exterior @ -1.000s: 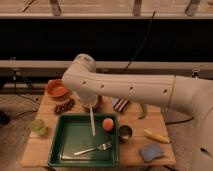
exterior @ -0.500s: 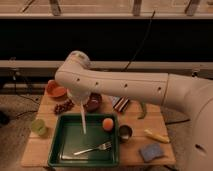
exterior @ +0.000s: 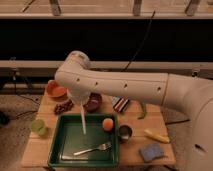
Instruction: Wipe red bowl with brush
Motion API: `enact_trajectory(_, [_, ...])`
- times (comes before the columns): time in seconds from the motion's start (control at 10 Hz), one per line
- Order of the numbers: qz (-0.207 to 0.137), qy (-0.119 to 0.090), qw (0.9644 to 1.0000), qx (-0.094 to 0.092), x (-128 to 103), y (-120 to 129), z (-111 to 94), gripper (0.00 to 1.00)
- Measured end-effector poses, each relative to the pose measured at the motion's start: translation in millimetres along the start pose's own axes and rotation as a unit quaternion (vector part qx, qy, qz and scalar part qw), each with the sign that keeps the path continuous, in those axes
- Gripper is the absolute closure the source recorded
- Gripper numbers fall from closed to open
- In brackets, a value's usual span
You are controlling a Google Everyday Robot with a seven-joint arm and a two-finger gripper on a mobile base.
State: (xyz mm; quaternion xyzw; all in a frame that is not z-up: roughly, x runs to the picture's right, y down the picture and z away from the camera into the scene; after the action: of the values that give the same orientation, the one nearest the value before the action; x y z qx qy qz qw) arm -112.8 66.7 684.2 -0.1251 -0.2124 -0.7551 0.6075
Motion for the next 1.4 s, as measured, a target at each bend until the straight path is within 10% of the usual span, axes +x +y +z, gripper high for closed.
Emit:
enact_trajectory(0.5, [0.032, 0.027, 0.9988, 0.026, 52.6, -23.6, 29.3, 1.00])
enact_trajectory(1.4, [0.041, -0.007, 0.9955, 0.085, 206.6, -99.3, 104.9, 1.00])
